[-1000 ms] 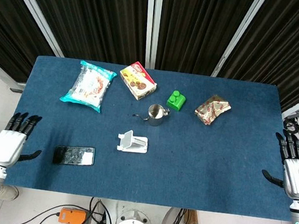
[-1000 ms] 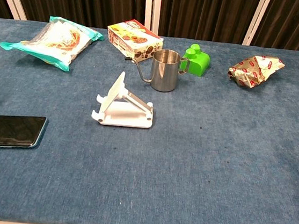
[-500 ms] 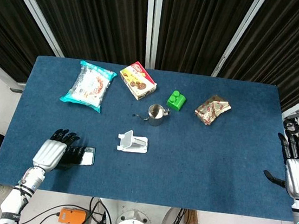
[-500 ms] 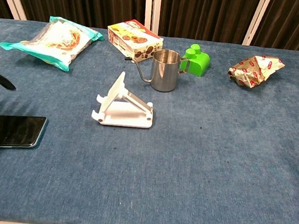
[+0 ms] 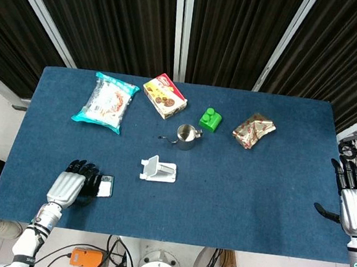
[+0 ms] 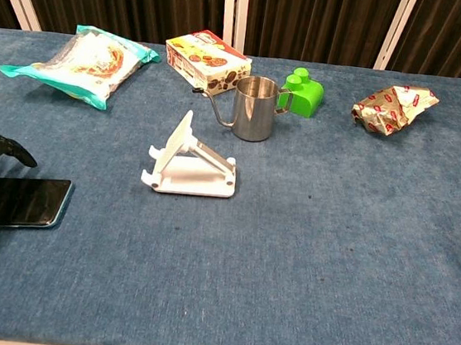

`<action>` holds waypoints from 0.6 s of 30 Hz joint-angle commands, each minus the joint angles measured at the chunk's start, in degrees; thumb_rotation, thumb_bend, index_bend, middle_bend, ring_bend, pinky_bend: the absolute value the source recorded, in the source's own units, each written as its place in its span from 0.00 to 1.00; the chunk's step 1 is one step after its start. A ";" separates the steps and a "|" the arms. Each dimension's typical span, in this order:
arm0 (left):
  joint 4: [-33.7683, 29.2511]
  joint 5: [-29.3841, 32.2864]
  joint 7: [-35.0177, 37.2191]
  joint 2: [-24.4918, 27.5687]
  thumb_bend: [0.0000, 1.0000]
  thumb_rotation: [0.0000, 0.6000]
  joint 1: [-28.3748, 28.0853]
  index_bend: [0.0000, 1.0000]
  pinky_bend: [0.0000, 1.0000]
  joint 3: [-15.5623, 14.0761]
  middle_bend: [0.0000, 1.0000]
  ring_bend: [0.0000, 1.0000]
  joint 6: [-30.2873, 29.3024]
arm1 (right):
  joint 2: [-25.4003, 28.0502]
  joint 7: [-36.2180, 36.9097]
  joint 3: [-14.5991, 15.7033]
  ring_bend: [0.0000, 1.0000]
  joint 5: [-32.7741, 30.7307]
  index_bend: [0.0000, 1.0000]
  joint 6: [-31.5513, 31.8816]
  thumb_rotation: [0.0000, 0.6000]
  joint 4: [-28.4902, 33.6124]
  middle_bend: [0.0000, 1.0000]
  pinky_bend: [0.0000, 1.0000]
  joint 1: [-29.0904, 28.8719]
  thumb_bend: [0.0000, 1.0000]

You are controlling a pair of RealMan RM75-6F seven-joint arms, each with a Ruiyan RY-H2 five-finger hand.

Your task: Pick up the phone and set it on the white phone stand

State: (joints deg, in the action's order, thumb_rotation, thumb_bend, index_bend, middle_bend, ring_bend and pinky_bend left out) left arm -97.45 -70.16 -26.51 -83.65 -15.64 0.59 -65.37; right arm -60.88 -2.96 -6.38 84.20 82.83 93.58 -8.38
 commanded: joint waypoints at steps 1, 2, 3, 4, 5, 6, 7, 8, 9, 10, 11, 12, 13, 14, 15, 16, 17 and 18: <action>-0.04 1.36 -0.78 -0.63 0.19 1.00 -0.30 0.21 0.00 0.11 0.13 0.02 0.08 | -0.05 0.09 -0.02 0.00 -0.15 0.00 -0.19 1.00 -0.11 0.00 0.00 -0.08 0.18; 0.01 1.59 -0.83 -0.82 0.19 1.00 -0.40 0.21 0.00 0.14 0.13 0.02 0.12 | -0.09 0.11 -0.03 0.00 -0.22 0.00 -0.28 1.00 -0.18 0.00 0.00 -0.13 0.18; 0.09 1.76 -0.93 -1.00 0.20 1.00 -0.53 0.21 0.00 0.16 0.13 0.02 0.18 | -0.13 0.12 -0.03 0.00 -0.28 0.00 -0.38 1.00 -0.23 0.00 0.00 -0.17 0.18; 0.20 1.99 -1.11 -1.22 0.20 1.00 -0.76 0.21 0.00 0.14 0.13 0.02 0.41 | -0.19 0.15 -0.03 0.00 -0.36 0.00 -0.50 1.00 -0.31 0.00 0.00 -0.22 0.18; 0.29 2.19 -1.21 -1.42 0.20 1.00 -0.94 0.21 0.00 0.17 0.13 0.02 0.55 | -0.23 0.17 -0.04 0.00 -0.40 0.00 -0.59 1.00 -0.35 0.00 0.00 -0.26 0.18; 0.43 2.52 -1.47 -1.71 0.20 1.00 -1.21 0.21 0.00 0.24 0.13 0.01 0.76 | -0.28 0.21 -0.04 0.00 -0.45 0.00 -0.68 1.00 -0.42 0.00 0.00 -0.31 0.18; 0.60 2.83 -1.76 -1.91 0.21 1.00 -1.42 0.21 0.00 0.27 0.13 0.01 0.93 | -0.31 0.24 -0.05 0.00 -0.48 0.00 -0.73 1.00 -0.47 0.00 0.00 -0.33 0.18; 0.75 3.13 -2.13 -2.09 0.21 1.00 -1.60 0.21 0.00 0.30 0.13 0.01 1.01 | -0.34 0.27 -0.04 0.00 -0.49 0.00 -0.76 1.00 -0.52 0.00 0.00 -0.35 0.18; 1.01 3.28 -2.63 -2.30 0.21 1.00 -1.80 0.22 0.00 0.30 0.13 0.01 1.02 | -0.36 0.31 -0.04 0.00 -0.53 0.00 -0.80 1.00 -0.56 0.00 0.00 -0.37 0.18; 1.35 3.54 -3.40 -2.57 0.21 1.00 -1.97 0.23 0.00 0.24 0.13 0.01 0.87 | -0.36 0.36 -0.05 0.00 -0.62 0.00 -0.87 1.00 -0.60 0.00 0.00 -0.38 0.18; 1.53 3.80 -3.99 -2.74 0.22 1.00 -2.05 0.24 0.00 0.17 0.13 0.01 0.75 | -0.35 0.37 -0.06 0.00 -0.70 0.00 -0.93 1.00 -0.63 0.00 0.00 -0.39 0.18; 1.59 4.04 -4.37 -2.89 0.22 1.00 -2.11 0.25 0.00 0.13 0.13 0.01 0.63 | -0.35 0.38 -0.07 0.00 -0.78 0.00 -0.98 1.00 -0.65 0.00 0.00 -0.40 0.18; 1.54 4.39 -4.53 -3.02 0.22 1.00 -2.14 0.26 0.00 0.09 0.13 0.01 0.56 | -0.36 0.41 -0.07 0.00 -0.85 0.00 -1.06 1.00 -0.67 0.00 0.00 -0.42 0.18; 1.49 4.64 -4.56 -3.06 0.22 1.00 -2.17 0.27 0.00 0.05 0.13 0.01 0.55 | -0.38 0.45 -0.05 0.00 -0.87 0.00 -1.11 1.00 -0.70 0.00 0.00 -0.44 0.18; 1.46 4.80 -4.65 -3.07 0.23 1.00 -2.21 0.27 0.00 0.00 0.13 0.01 0.53 | -0.37 0.48 -0.03 0.00 -0.87 0.00 -1.16 1.00 -0.71 0.00 0.00 -0.45 0.18; 1.48 4.91 -4.78 -3.09 0.23 1.00 -2.28 0.28 0.00 -0.07 0.13 0.01 0.44 | -0.40 0.46 0.00 0.00 -0.90 0.00 -1.26 1.00 -0.73 0.00 0.00 -0.48 0.18; 1.61 4.90 -4.94 -3.16 0.24 1.00 -2.30 0.29 0.00 -0.10 0.14 0.01 0.23 | -0.44 0.45 0.02 0.00 -0.94 0.00 -1.37 1.00 -0.74 0.00 0.00 -0.52 0.18; 1.88 4.67 -5.12 -3.31 0.25 1.00 -2.33 0.30 0.00 -0.15 0.15 0.02 -0.16 | -0.48 0.47 0.02 0.00 -1.00 0.00 -1.48 1.00 -0.76 0.00 0.00 -0.57 0.18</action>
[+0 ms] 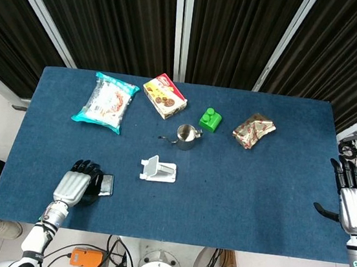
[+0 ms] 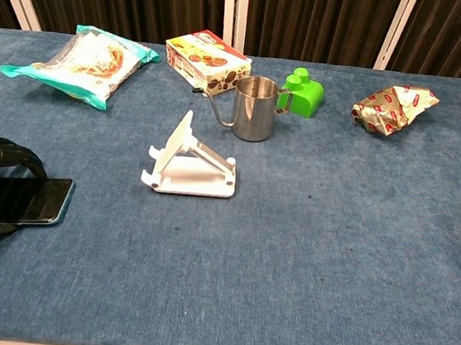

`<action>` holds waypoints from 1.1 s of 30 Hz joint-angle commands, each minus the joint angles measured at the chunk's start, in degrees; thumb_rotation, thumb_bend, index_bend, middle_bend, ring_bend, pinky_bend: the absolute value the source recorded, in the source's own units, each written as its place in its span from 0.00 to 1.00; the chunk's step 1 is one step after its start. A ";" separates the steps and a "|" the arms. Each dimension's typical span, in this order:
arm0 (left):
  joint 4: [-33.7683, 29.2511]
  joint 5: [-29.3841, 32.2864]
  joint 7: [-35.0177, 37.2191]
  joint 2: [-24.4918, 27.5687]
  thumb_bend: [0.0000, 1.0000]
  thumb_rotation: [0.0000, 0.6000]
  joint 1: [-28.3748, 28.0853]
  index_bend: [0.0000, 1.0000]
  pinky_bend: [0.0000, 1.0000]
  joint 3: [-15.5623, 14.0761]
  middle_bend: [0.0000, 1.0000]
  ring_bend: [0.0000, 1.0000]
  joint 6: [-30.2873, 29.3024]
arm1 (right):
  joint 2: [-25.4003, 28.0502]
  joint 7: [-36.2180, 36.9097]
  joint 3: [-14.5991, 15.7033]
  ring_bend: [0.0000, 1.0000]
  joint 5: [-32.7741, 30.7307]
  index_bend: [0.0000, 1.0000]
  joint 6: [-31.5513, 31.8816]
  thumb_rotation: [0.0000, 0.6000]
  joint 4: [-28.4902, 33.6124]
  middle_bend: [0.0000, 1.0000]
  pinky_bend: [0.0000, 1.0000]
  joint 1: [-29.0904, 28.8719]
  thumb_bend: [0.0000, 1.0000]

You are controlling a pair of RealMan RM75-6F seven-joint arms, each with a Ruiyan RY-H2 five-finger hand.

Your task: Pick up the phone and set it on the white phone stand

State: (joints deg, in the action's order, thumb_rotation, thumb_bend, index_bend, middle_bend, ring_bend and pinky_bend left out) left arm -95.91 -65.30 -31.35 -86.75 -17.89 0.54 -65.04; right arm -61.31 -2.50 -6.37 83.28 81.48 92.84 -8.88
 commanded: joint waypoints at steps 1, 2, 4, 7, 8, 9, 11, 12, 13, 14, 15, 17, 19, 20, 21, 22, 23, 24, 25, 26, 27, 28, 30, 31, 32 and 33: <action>0.51 -0.36 -0.23 -0.28 0.26 1.00 -0.08 0.31 0.00 -0.15 0.18 0.04 -0.69 | -0.08 0.02 0.02 0.00 -0.10 0.00 -0.17 1.00 -0.01 0.00 0.00 -0.08 0.18; 0.67 -0.61 0.02 -0.29 0.27 1.00 -0.10 0.31 0.00 -0.19 0.21 0.06 -0.81 | -0.11 0.00 0.03 0.00 -0.13 0.00 -0.19 1.00 -0.01 0.00 0.00 -0.07 0.18; 1.07 -1.75 1.41 -0.09 0.29 1.00 -0.13 0.32 0.01 -0.26 0.26 0.13 -1.05 | -0.14 -0.07 0.04 0.00 -0.15 0.00 -0.11 1.00 0.02 0.00 0.00 -0.04 0.18; 2.14 -4.08 4.09 0.48 0.32 1.00 -0.20 0.32 0.07 -0.55 0.35 0.24 -1.23 | -0.09 -0.18 0.11 0.00 -0.16 0.00 0.03 1.00 0.19 0.00 0.00 0.08 0.18; 2.51 -4.94 5.08 0.68 0.32 1.00 -0.27 0.32 0.11 -0.70 0.36 0.26 -1.17 | -0.07 -0.19 0.14 0.00 -0.13 0.00 0.08 1.00 0.25 0.00 0.00 0.12 0.18; 2.91 -5.76 6.22 0.91 0.33 1.00 -0.33 0.32 0.15 -0.81 0.37 0.29 -1.09 | -0.06 -0.20 0.16 0.00 -0.12 0.00 0.14 1.00 0.30 0.00 0.00 0.16 0.18; 3.94 -7.61 9.07 1.38 0.34 1.00 -0.52 0.32 0.18 -1.06 0.40 0.33 -0.78 | -0.09 -0.25 0.21 0.00 -0.12 0.00 0.29 1.00 0.39 0.00 0.00 0.27 0.18; 4.51 -8.49 10.40 1.51 0.34 1.00 -0.59 0.32 0.19 -1.10 0.41 0.34 -0.80 | -0.12 -0.22 0.22 0.00 -0.13 0.00 0.34 1.00 0.40 0.00 0.00 0.31 0.18; 5.32 -9.49 12.11 1.53 0.35 1.00 -0.61 0.32 0.23 -1.11 0.43 0.36 -0.94 | -0.14 -0.19 0.26 0.00 -0.15 0.00 0.35 1.00 0.42 0.00 0.00 0.35 0.18; 5.86 -10.30 13.48 1.58 0.35 1.00 -0.69 0.32 0.28 -1.18 0.44 0.38 -0.92 | -0.15 -0.18 0.28 0.00 -0.15 0.00 0.36 1.00 0.45 0.00 0.00 0.38 0.18; 6.40 -11.04 14.89 1.59 0.35 1.00 -0.72 0.32 0.30 -1.20 0.44 0.39 -1.00 | -0.15 -0.20 0.31 0.00 -0.13 0.00 0.38 1.00 0.48 0.00 0.00 0.41 0.18; 7.80 -13.07 17.73 1.67 0.35 1.00 -0.92 0.32 0.32 -1.44 0.45 0.40 -1.18 | -0.14 -0.27 0.34 0.00 -0.06 0.00 0.54 1.00 0.58 0.00 0.00 0.49 0.18; 9.23 -15.27 20.30 1.62 0.35 1.00 -1.11 0.32 0.37 -1.66 0.45 0.40 -1.77 | -0.08 -0.30 0.32 0.00 -0.01 0.00 0.75 1.00 0.70 0.00 0.00 0.58 0.18; 9.85 -16.26 21.55 1.62 0.35 1.00 -1.23 0.32 0.40 -1.82 0.45 0.40 -1.95 | -0.04 -0.32 0.33 0.00 0.04 0.00 0.83 1.00 0.75 0.00 0.00 0.62 0.18; 10.66 -17.38 23.24 1.57 0.35 1.00 -1.37 0.32 0.42 -1.92 0.45 0.40 -2.25 | 0.01 -0.36 0.31 0.00 0.08 0.00 0.93 1.00 0.83 0.00 0.00 0.65 0.18; 11.34 -18.22 24.51 1.47 0.35 1.00 -1.50 0.32 0.43 -1.97 0.45 0.41 -2.49 | 0.04 -0.39 0.31 0.00 0.12 0.00 1.01 1.00 0.89 0.00 0.00 0.68 0.18; 12.12 -19.00 25.82 1.34 0.35 1.00 -1.67 0.32 0.44 -2.01 0.45 0.41 -2.65 | 0.06 -0.39 0.29 0.00 0.16 0.00 1.06 1.00 0.93 0.00 0.00 0.69 0.18; 12.97 -19.60 27.18 1.14 0.35 1.00 -1.82 0.32 0.45 -1.96 0.45 0.41 -2.83 | 0.06 -0.39 0.27 0.00 0.16 0.00 1.11 1.00 0.97 0.00 0.00 0.70 0.18; 14.22 -20.23 29.21 0.70 0.35 1.00 -1.97 0.32 0.46 -1.74 0.45 0.41 -3.20 | 0.07 -0.38 0.25 0.00 0.18 0.00 1.15 1.00 1.02 0.00 0.00 0.70 0.18; 15.11 -20.62 30.83 0.36 0.36 1.00 -2.07 0.32 0.48 -1.55 0.45 0.41 -3.48 | 0.09 -0.36 0.25 0.00 0.21 0.00 1.18 1.00 1.05 0.00 0.00 0.71 0.18; 15.88 -20.91 32.40 0.05 0.36 1.00 -2.12 0.32 0.49 -1.31 0.45 0.42 -3.86 | 0.13 -0.37 0.25 0.00 0.24 0.00 1.20 1.00 1.09 0.00 0.00 0.72 0.18; 16.81 -21.29 34.38 -0.26 0.36 1.00 -2.18 0.32 0.50 -0.96 0.45 0.42 -4.43 | 0.18 -0.42 0.25 0.00 0.25 0.00 1.24 1.00 1.12 0.00 0.00 0.74 0.18; 17.66 -21.44 37.04 -0.36 0.36 1.00 -2.29 0.32 0.50 -0.42 0.45 0.42 -4.96 | 0.29 -0.43 0.22 0.00 0.27 0.00 1.39 1.00 1.22 0.00 0.00 0.81 0.18; 17.84 -21.43 38.69 -0.16 0.36 1.00 -2.38 0.32 0.50 -0.02 0.45 0.42 -5.22 | 0.36 -0.41 0.18 0.00 0.30 0.00 1.56 1.00 1.30 0.00 0.00 0.87 0.18; 17.78 -21.40 39.87 0.08 0.36 1.00 -2.43 0.32 0.50 0.29 0.45 0.42 -5.45 | 0.42 -0.39 0.15 0.00 0.35 0.00 1.72 1.00 1.34 0.00 0.00 0.93 0.18; 17.57 -21.35 41.01 0.38 0.36 1.00 -2.46 0.32 0.50 0.59 0.45 0.42 -5.68 | 0.47 -0.40 0.13 0.00 0.41 0.00 1.88 1.00 1.36 0.00 0.00 0.99 0.18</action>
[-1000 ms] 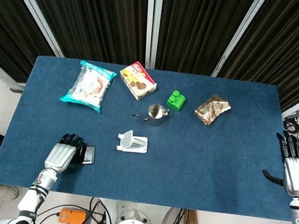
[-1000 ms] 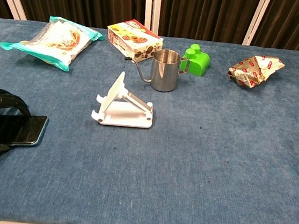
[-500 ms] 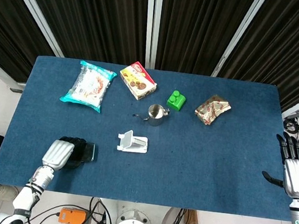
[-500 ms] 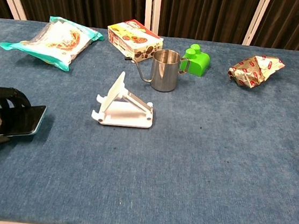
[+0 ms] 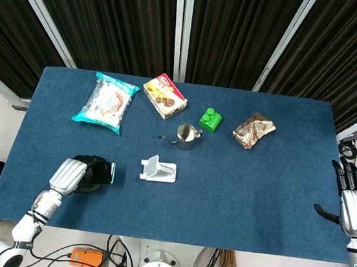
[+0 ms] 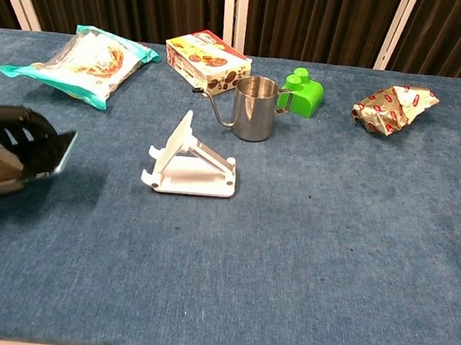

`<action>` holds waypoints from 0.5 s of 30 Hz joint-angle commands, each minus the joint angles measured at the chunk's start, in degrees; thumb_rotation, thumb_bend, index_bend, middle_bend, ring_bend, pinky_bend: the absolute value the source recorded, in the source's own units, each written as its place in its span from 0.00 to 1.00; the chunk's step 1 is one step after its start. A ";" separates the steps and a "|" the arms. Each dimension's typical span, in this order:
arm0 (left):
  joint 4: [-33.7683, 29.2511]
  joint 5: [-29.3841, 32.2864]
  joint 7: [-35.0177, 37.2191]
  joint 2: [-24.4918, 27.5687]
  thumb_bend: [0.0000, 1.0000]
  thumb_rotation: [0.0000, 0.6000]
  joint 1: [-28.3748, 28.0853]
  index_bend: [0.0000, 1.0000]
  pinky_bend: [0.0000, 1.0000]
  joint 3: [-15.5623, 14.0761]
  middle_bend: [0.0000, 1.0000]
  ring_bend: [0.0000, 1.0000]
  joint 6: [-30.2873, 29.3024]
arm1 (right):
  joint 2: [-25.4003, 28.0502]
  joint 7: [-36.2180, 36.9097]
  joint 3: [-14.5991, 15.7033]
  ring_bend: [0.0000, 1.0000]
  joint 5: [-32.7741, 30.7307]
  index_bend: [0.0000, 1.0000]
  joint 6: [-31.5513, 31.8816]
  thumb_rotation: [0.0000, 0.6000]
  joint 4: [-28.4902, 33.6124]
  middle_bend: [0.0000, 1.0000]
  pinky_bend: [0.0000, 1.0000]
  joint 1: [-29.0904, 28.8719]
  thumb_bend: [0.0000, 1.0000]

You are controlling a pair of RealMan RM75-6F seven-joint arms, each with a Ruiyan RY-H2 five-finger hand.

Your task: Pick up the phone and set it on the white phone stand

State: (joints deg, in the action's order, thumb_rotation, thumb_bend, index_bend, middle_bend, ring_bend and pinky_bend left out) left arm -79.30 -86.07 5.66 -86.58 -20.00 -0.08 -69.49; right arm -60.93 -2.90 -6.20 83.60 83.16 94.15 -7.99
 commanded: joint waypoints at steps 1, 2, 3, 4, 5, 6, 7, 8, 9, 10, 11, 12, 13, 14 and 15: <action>0.48 -0.54 5.46 0.65 0.37 1.00 -0.39 0.32 0.50 1.65 0.45 0.42 -1.63 | 0.15 -0.01 -0.05 0.00 0.15 0.00 0.37 1.00 0.12 0.00 0.00 0.17 0.18; -0.02 -0.44 6.61 0.93 0.37 1.00 -0.39 0.32 0.50 2.05 0.45 0.42 -1.98 | 0.17 -0.02 -0.08 0.00 0.22 0.00 0.49 1.00 0.21 0.00 0.00 0.18 0.18; -1.11 -0.17 8.55 1.29 0.37 1.00 -0.40 0.33 0.50 2.57 0.45 0.42 -2.26 | 0.19 -0.03 -0.12 0.00 0.15 0.00 0.56 1.00 0.21 0.00 0.00 0.23 0.18; -2.20 0.05 10.38 1.58 0.37 1.00 -0.45 0.33 0.50 2.98 0.45 0.42 -2.36 | 0.16 -0.02 -0.13 0.00 0.12 0.00 0.57 1.00 0.18 0.00 0.00 0.24 0.18; -3.30 0.23 12.20 1.84 0.37 1.00 -0.57 0.33 0.50 3.39 0.45 0.42 -2.35 | 0.15 0.00 -0.14 0.00 0.11 0.00 0.57 1.00 0.19 0.00 0.00 0.25 0.18; -4.24 0.29 13.74 2.05 0.37 1.00 -0.78 0.33 0.50 3.77 0.45 0.42 -2.29 | 0.15 0.00 -0.16 0.00 0.12 0.00 0.57 1.00 0.19 0.00 0.00 0.24 0.18; -5.13 0.32 15.14 2.06 0.37 1.00 -1.15 0.33 0.50 4.29 0.45 0.42 -2.20 | 0.13 -0.03 -0.18 0.00 0.15 0.00 0.54 1.00 0.21 0.00 0.00 0.20 0.18; -5.57 0.27 15.70 1.87 0.37 1.00 -1.49 0.33 0.50 4.66 0.45 0.42 -2.12 | 0.12 -0.09 -0.19 0.00 0.16 0.00 0.51 1.00 0.22 0.00 0.00 0.16 0.18; -5.99 0.22 16.06 1.30 0.37 1.00 -1.99 0.33 0.50 5.19 0.45 0.42 -2.06 | 0.12 -0.18 -0.19 0.00 0.19 0.00 0.43 1.00 0.25 0.00 0.00 0.11 0.18; -6.12 0.18 16.11 0.66 0.37 1.00 -2.39 0.33 0.50 5.59 0.45 0.41 -2.03 | 0.11 -0.22 -0.20 0.00 0.20 0.00 0.36 1.00 0.25 0.00 0.00 0.05 0.18; -5.98 0.11 15.86 -0.09 0.37 1.00 -2.83 0.33 0.50 5.94 0.45 0.41 -1.96 | 0.11 -0.24 -0.21 0.00 0.23 0.00 0.29 1.00 0.26 0.00 0.00 -0.01 0.18; -5.63 0.19 15.32 -0.91 0.37 1.00 -3.21 0.33 0.50 6.30 0.45 0.41 -1.94 | 0.14 -0.27 -0.22 0.00 0.24 0.00 0.20 1.00 0.29 0.00 0.00 -0.06 0.18; -4.90 0.10 14.37 -2.43 0.37 1.00 -3.87 0.33 0.50 6.90 0.45 0.40 -2.07 | 0.18 -0.31 -0.22 0.00 0.25 0.00 0.11 1.00 0.35 0.00 0.00 -0.11 0.18; -4.19 0.11 13.88 -3.69 0.37 1.00 -4.34 0.33 0.50 7.29 0.45 0.40 -2.09 | 0.20 -0.32 -0.23 0.00 0.24 0.00 0.11 1.00 0.39 0.00 0.00 -0.11 0.18; -3.48 0.25 13.66 -4.94 0.37 1.00 -4.79 0.33 0.50 7.67 0.45 0.39 -2.04 | 0.22 -0.29 -0.24 0.00 0.23 0.00 0.15 1.00 0.41 0.00 0.00 -0.09 0.18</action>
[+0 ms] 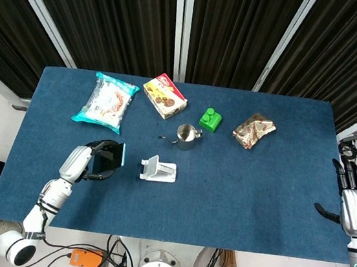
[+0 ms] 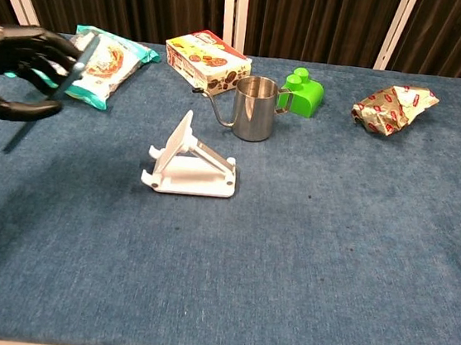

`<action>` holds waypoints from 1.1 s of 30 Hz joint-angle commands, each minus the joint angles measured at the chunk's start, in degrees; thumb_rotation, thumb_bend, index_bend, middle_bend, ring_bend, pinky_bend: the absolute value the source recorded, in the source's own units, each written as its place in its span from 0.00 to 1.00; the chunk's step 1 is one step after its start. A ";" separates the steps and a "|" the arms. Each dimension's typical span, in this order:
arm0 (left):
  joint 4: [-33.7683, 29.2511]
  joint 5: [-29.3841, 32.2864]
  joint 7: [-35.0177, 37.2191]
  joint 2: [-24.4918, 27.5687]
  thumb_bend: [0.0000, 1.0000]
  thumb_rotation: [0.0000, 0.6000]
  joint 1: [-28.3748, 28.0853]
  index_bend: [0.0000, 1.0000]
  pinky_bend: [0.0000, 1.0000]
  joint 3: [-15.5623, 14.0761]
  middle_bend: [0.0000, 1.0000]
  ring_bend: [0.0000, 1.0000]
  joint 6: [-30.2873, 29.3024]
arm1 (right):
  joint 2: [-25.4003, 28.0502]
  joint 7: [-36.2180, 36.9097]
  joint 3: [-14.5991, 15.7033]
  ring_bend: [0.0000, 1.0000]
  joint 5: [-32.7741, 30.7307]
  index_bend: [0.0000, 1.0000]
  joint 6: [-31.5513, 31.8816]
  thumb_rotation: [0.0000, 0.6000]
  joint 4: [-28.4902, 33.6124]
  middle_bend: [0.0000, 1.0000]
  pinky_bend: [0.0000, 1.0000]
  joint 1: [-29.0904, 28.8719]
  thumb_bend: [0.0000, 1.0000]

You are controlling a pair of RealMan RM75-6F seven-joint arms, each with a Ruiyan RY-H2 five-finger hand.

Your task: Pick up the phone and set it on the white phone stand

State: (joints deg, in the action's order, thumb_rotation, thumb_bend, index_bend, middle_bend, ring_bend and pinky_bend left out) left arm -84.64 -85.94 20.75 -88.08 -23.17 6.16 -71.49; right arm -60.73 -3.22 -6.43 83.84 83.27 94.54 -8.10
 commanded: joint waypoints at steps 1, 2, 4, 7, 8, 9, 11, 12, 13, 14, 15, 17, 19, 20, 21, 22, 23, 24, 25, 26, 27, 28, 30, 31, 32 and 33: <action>2.79 0.33 -1.45 -5.03 0.37 1.00 -2.22 0.33 0.50 1.91 0.45 0.39 0.10 | 0.09 0.07 -0.01 0.00 -0.03 0.00 0.10 1.00 0.04 0.00 0.00 0.08 0.18; 3.48 0.48 -1.37 -6.11 0.37 1.00 -2.67 0.33 0.50 2.22 0.45 0.39 0.29 | 0.13 0.08 0.00 0.00 -0.07 0.00 0.12 1.00 0.04 0.00 0.00 0.12 0.18; 5.09 0.94 -0.97 -8.51 0.37 1.00 -3.67 0.33 0.49 2.85 0.45 0.38 0.82 | 0.20 0.12 0.02 0.00 -0.26 0.00 0.11 1.00 0.00 0.00 0.00 0.23 0.18; 6.93 1.80 0.33 -11.56 0.37 1.00 -4.84 0.33 0.46 3.67 0.45 0.37 1.56 | 0.21 0.33 0.07 0.00 -0.61 0.00 0.10 1.00 -0.14 0.00 0.00 0.43 0.18; 7.30 2.19 0.69 -12.36 0.37 1.00 -5.18 0.33 0.46 3.97 0.45 0.37 1.85 | 0.22 0.39 0.09 0.00 -0.72 0.00 0.06 1.00 -0.20 0.00 0.00 0.48 0.18; 7.60 2.52 1.14 -13.16 0.37 1.00 -5.50 0.33 0.46 4.32 0.45 0.37 2.03 | 0.23 0.44 0.11 0.00 -0.82 0.00 0.01 1.00 -0.25 0.00 0.00 0.52 0.18; 8.15 3.09 1.83 -14.76 0.37 1.00 -6.28 0.33 0.46 5.08 0.45 0.37 2.36 | 0.22 0.49 0.11 0.00 -0.99 0.00 -0.02 1.00 -0.34 0.00 0.00 0.59 0.18; 8.43 3.21 1.93 -15.32 0.37 1.00 -6.54 0.33 0.46 5.29 0.45 0.37 2.38 | 0.20 0.52 0.11 0.00 -0.99 0.00 -0.01 1.00 -0.37 0.00 0.00 0.61 0.18; 8.69 3.25 1.93 -15.81 0.37 1.00 -6.78 0.33 0.46 5.40 0.45 0.37 2.39 | 0.19 0.56 0.12 0.00 -1.00 0.00 -0.02 1.00 -0.40 0.00 0.00 0.62 0.18; 9.06 3.32 1.82 -16.51 0.37 1.00 -7.07 0.33 0.46 5.52 0.45 0.37 2.39 | 0.17 0.62 0.12 0.00 -1.08 0.00 -0.05 1.00 -0.47 0.00 0.00 0.65 0.18; 9.44 3.49 1.70 -17.26 0.37 1.00 -7.36 0.33 0.46 5.59 0.45 0.37 2.52 | 0.16 0.68 0.12 0.00 -1.22 0.00 -0.17 1.00 -0.57 0.00 0.00 0.66 0.18; 9.98 3.70 1.68 -18.22 0.37 1.00 -7.56 0.33 0.46 5.66 0.45 0.37 2.40 | 0.16 0.80 0.13 0.00 -1.38 0.00 -0.32 1.00 -0.69 0.00 0.00 0.67 0.18; 10.59 3.73 1.51 -19.16 0.37 1.00 -7.65 0.33 0.46 5.64 0.45 0.37 1.96 | 0.13 0.90 0.10 0.00 -1.53 0.00 -0.46 1.00 -0.84 0.00 0.00 0.65 0.18; 10.91 3.66 1.39 -19.56 0.37 1.00 -7.65 0.33 0.46 5.58 0.45 0.37 1.66 | 0.13 0.94 0.09 0.00 -1.60 0.00 -0.52 1.00 -0.90 0.00 0.00 0.64 0.18; 11.22 3.56 1.23 -19.94 0.37 1.00 -7.64 0.33 0.46 5.47 0.45 0.37 1.38 | 0.13 0.98 0.07 0.00 -1.67 0.00 -0.59 1.00 -0.94 0.00 0.00 0.63 0.18; 11.61 3.40 1.05 -20.40 0.37 1.00 -7.61 0.33 0.45 5.27 0.45 0.37 1.05 | 0.13 1.03 0.04 0.00 -1.72 0.00 -0.66 1.00 -0.99 0.00 0.00 0.60 0.18; 11.90 3.27 0.99 -20.74 0.37 1.00 -7.60 0.33 0.44 5.10 0.45 0.36 0.85 | 0.14 1.04 0.03 0.00 -1.77 0.00 -0.69 1.00 -1.04 0.00 0.00 0.60 0.18; 12.22 3.18 0.93 -21.09 0.37 1.00 -7.60 0.33 0.42 4.97 0.45 0.36 0.66 | 0.13 1.08 0.02 0.00 -1.79 0.00 -0.71 1.00 -1.09 0.00 0.00 0.60 0.18; 12.71 3.08 0.80 -21.62 0.37 1.00 -7.59 0.33 0.40 4.86 0.45 0.36 0.37 | 0.10 1.16 0.01 0.00 -1.85 0.00 -0.73 1.00 -1.16 0.00 0.00 0.62 0.18; 13.11 3.02 0.69 -22.02 0.37 1.00 -7.62 0.33 0.40 4.80 0.45 0.36 0.19 | 0.08 1.21 0.00 0.00 -1.89 0.00 -0.76 1.00 -1.19 0.00 0.00 0.61 0.18; 13.45 2.99 0.65 -22.44 0.37 1.00 -7.63 0.33 0.39 4.80 0.45 0.36 -0.02 | 0.07 1.24 -0.01 0.00 -1.93 0.00 -0.79 1.00 -1.23 0.00 0.00 0.62 0.18; 13.85 3.02 0.70 -23.02 0.37 1.00 -7.60 0.33 0.39 4.88 0.45 0.36 -0.40 | 0.06 1.26 0.01 0.00 -1.96 0.00 -0.85 1.00 -1.27 0.00 0.00 0.62 0.18; 14.25 3.08 0.94 -23.80 0.37 1.00 -7.50 0.33 0.39 4.99 0.45 0.36 -0.94 | 0.03 1.31 0.02 0.00 -1.99 0.00 -0.92 1.00 -1.33 0.00 0.00 0.61 0.18; 14.44 3.13 1.04 -24.12 0.37 1.00 -7.44 0.33 0.39 5.04 0.45 0.36 -1.21 | 0.02 1.34 0.02 0.00 -1.99 0.00 -0.92 1.00 -1.35 0.00 0.00 0.62 0.18; 14.67 3.27 1.18 -24.60 0.37 1.00 -7.29 0.33 0.39 5.12 0.45 0.36 -1.58 | 0.01 1.34 0.02 0.00 -2.03 0.00 -0.95 1.00 -1.38 0.00 0.00 0.63 0.18; 14.86 3.32 1.24 -24.92 0.37 1.00 -7.22 0.33 0.39 5.13 0.45 0.36 -1.76 | 0.01 1.34 0.01 0.00 -2.07 0.00 -0.97 1.00 -1.39 0.00 0.00 0.62 0.18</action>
State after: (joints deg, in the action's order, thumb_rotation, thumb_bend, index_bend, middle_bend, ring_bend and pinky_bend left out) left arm -69.99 -82.71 21.87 -112.75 -30.51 11.22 -73.02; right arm -60.72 -1.88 -6.43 81.76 82.29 93.15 -7.48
